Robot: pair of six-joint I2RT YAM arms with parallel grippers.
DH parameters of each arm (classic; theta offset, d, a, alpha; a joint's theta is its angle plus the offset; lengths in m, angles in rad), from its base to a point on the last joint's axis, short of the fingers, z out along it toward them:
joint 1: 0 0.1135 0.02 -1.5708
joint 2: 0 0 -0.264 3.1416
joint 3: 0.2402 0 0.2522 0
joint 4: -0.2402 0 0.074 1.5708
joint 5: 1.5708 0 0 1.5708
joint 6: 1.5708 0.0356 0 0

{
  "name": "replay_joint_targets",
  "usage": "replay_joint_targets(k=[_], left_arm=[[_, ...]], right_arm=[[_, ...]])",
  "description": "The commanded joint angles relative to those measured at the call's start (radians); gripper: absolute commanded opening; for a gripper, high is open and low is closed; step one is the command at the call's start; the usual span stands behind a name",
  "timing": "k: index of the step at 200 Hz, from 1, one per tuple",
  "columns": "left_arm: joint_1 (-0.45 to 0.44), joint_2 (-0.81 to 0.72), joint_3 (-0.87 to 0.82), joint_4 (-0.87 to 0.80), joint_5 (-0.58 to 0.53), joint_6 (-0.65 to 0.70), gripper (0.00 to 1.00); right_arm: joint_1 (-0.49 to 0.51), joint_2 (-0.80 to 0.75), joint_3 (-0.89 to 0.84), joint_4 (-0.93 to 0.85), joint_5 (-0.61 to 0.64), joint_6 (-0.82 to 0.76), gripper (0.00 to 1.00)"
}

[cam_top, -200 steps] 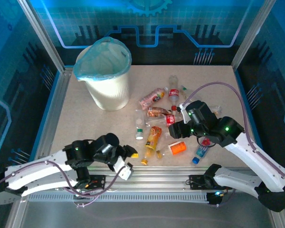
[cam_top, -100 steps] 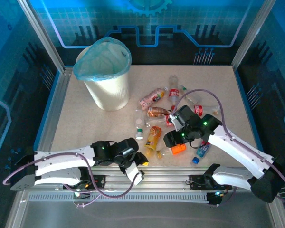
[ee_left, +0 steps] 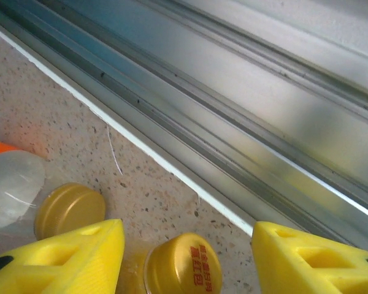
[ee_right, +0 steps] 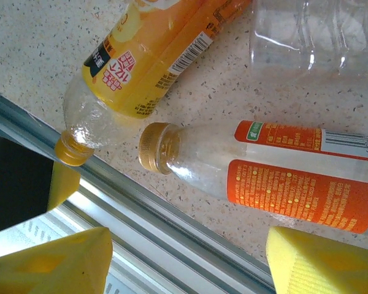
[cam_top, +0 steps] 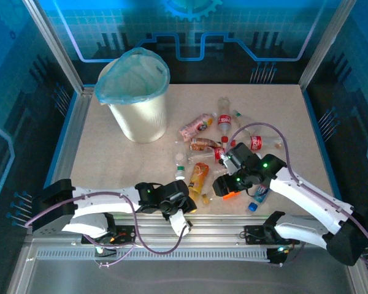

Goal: Put the plastic bottles in the bin

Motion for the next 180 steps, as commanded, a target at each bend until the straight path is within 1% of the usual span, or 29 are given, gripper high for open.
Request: replay_joint_targets(k=[1, 30, 59, 95, 129, 156, 180], left_arm=[[-0.002, 0.013, -0.012, -0.023, -0.038, 0.095, 0.60], [0.001, 0.045, -0.029, 0.046, -0.075, 0.116, 0.61], [0.001, 0.076, -0.024, 0.087, -0.097, 0.134, 0.58], [0.002, 0.084, -0.027, 0.109, -0.145, 0.164, 0.54], [0.012, 0.087, -0.030, 0.115, -0.154, 0.188, 0.52], [0.012, 0.096, -0.043, 0.151, -0.154, 0.201, 0.45], [0.011, 0.094, -0.047, 0.184, -0.152, 0.196, 0.36]], right_arm=[[-0.011, -0.017, -0.013, 0.009, -0.005, 0.012, 0.71], [-0.011, -0.014, -0.011, 0.009, -0.009, 0.011, 0.71], [-0.010, -0.019, -0.007, 0.015, -0.011, 0.014, 0.71], [-0.009, -0.037, -0.010, 0.019, -0.010, 0.014, 0.71], [-0.007, -0.036, -0.016, 0.027, -0.013, 0.013, 0.71], [-0.004, -0.034, -0.017, 0.036, -0.016, 0.015, 0.71], [-0.004, -0.027, -0.017, 0.036, -0.014, 0.010, 0.71]])
